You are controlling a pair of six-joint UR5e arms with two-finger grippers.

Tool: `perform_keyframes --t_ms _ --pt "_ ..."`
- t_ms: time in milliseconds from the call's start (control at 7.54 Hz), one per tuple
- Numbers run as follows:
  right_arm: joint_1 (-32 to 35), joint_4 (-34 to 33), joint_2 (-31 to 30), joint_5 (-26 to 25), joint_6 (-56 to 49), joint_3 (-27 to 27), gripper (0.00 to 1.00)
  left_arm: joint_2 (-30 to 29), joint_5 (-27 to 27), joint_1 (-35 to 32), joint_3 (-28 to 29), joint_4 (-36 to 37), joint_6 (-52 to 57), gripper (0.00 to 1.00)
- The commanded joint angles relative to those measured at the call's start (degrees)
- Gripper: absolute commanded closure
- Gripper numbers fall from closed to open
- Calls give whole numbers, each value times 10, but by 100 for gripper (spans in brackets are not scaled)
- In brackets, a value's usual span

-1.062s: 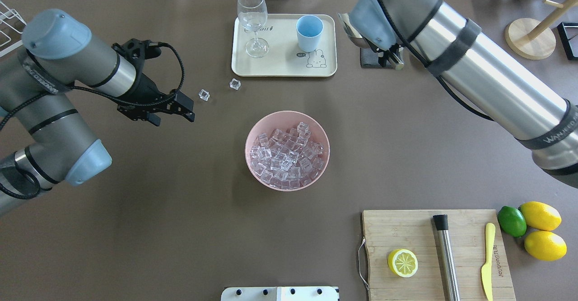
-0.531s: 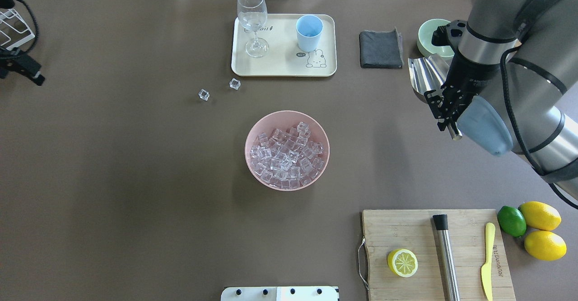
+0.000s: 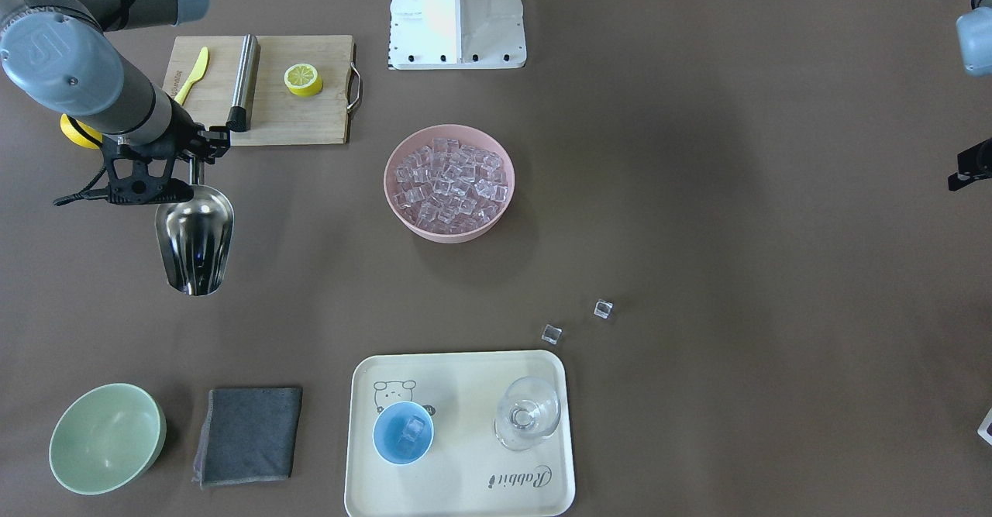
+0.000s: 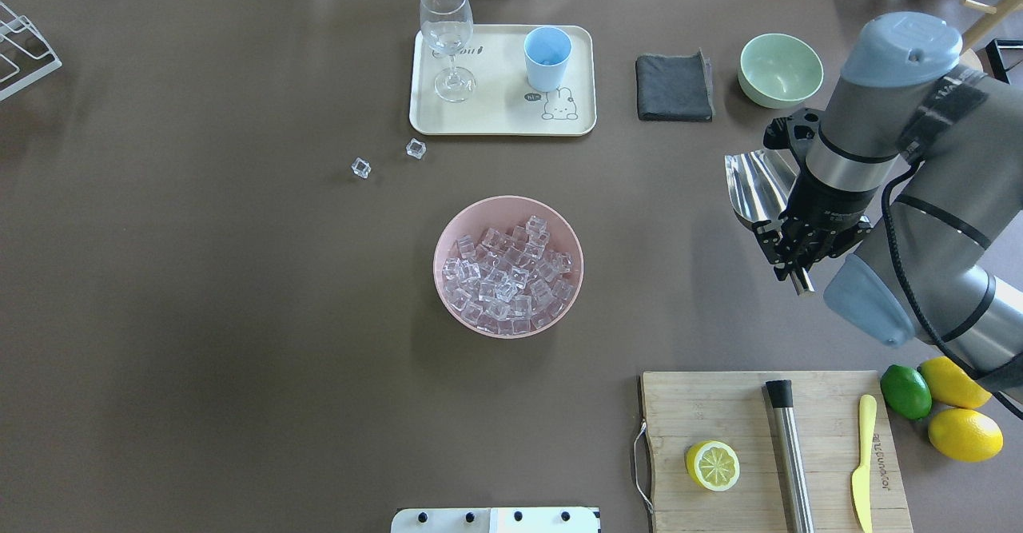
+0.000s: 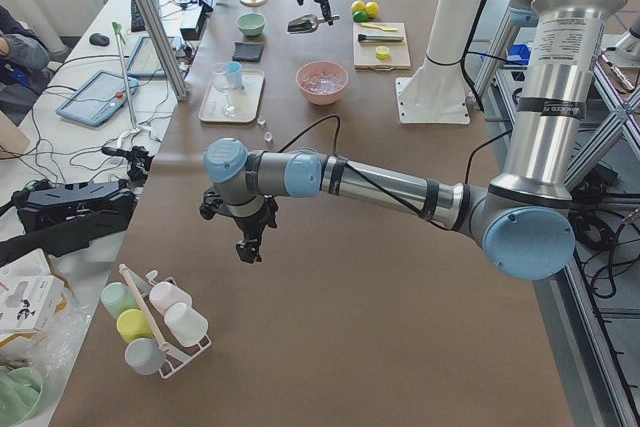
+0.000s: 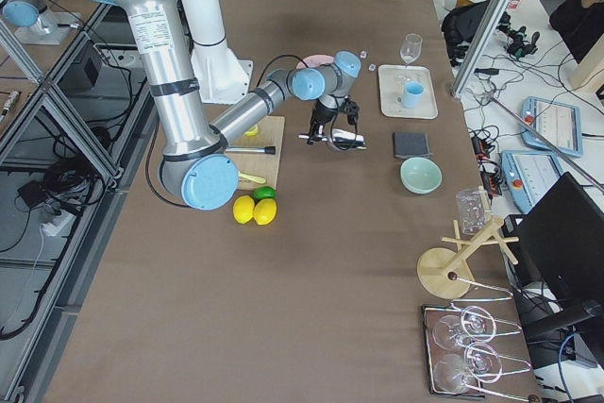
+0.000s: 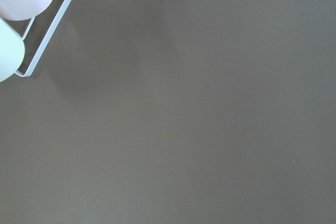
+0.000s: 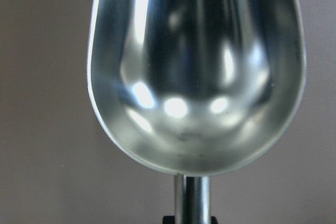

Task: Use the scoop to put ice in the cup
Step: 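Carry the empty scoop back and lower it to the table with the right gripper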

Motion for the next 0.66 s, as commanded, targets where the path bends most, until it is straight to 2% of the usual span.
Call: perform_keyframes --t_ms 0,531 --pt "-25 86 -17 -5 53 -52 100 3 -2 -31 32 1 57 3" --pt "-32 102 -13 -5 67 -63 100 3 -15 -32 29 0 56 3"
